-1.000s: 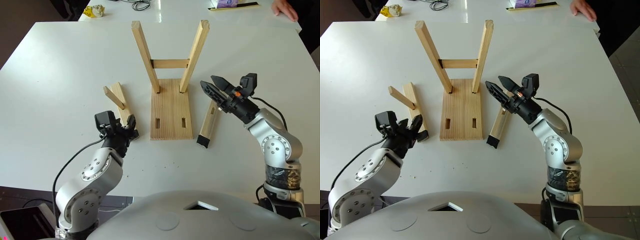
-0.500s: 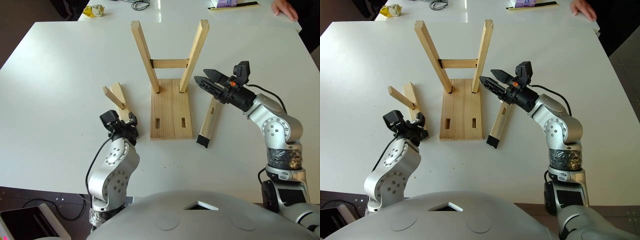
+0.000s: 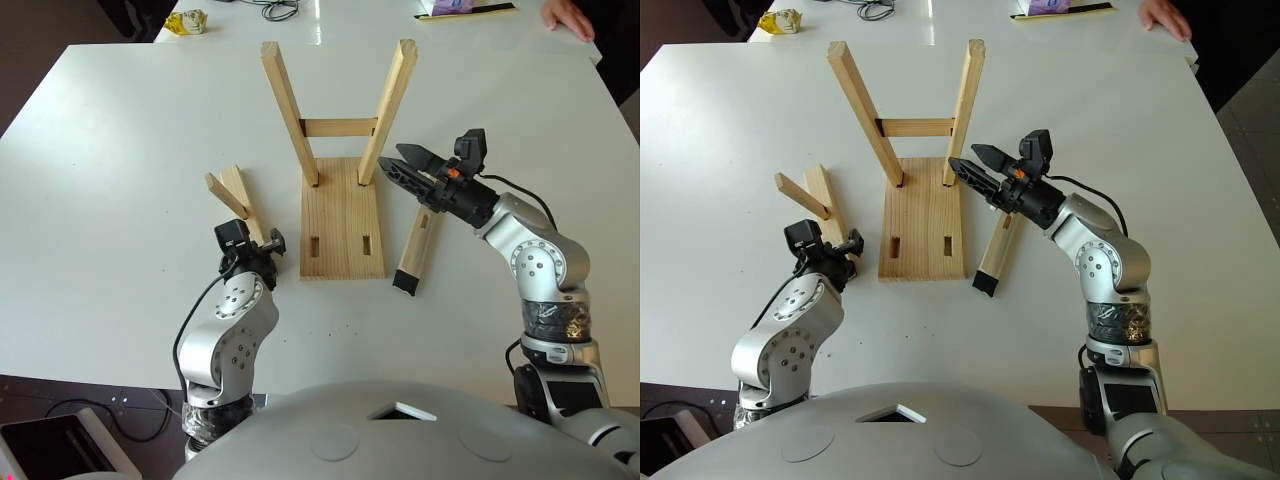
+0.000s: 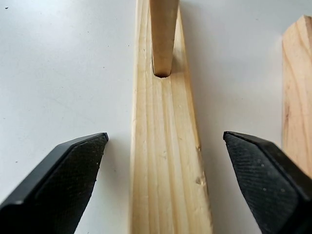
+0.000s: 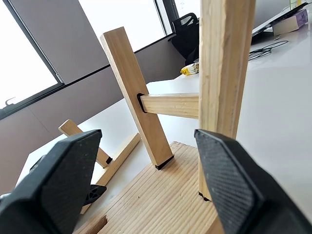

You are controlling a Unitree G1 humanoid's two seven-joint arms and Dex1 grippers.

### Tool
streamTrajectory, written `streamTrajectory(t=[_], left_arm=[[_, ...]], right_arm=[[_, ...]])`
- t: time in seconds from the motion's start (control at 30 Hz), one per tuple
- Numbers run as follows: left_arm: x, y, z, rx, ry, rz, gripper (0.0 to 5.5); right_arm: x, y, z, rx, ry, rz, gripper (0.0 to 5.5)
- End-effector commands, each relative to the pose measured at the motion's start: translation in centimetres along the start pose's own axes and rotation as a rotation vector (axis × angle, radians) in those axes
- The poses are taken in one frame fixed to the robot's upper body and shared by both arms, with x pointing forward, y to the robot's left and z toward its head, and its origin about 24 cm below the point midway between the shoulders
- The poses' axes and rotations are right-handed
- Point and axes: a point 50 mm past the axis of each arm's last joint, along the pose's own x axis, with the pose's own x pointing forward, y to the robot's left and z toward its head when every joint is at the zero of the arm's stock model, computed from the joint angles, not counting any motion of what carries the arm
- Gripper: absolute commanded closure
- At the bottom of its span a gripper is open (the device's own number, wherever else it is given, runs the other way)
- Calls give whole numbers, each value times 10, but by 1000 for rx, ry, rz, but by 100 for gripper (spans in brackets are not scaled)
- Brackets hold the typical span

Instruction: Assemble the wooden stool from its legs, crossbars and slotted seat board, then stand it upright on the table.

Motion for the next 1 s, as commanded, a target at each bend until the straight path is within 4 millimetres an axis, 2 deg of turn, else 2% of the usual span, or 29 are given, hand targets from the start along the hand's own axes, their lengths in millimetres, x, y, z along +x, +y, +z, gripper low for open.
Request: streamTrajectory(t=[0.03, 0.23, 0.5, 0.77, 1.0], left_arm=[[-7, 2, -18, -46, 133, 22, 110], [-12, 5, -18, -17, 181, 2, 110], [-13, 8, -16, -25, 218, 11, 234], [-14, 21, -11, 33, 239, 10, 346], [-4, 31, 4, 53, 211, 5, 346]], right_arm=[[-2, 2, -2, -7, -11, -17, 199], [-3, 5, -4, 3, -32, -33, 199], [-1, 8, -1, 7, -72, -40, 199], [-5, 15, -7, 26, -117, -79, 199], [-5, 19, -13, 31, -162, -115, 199]])
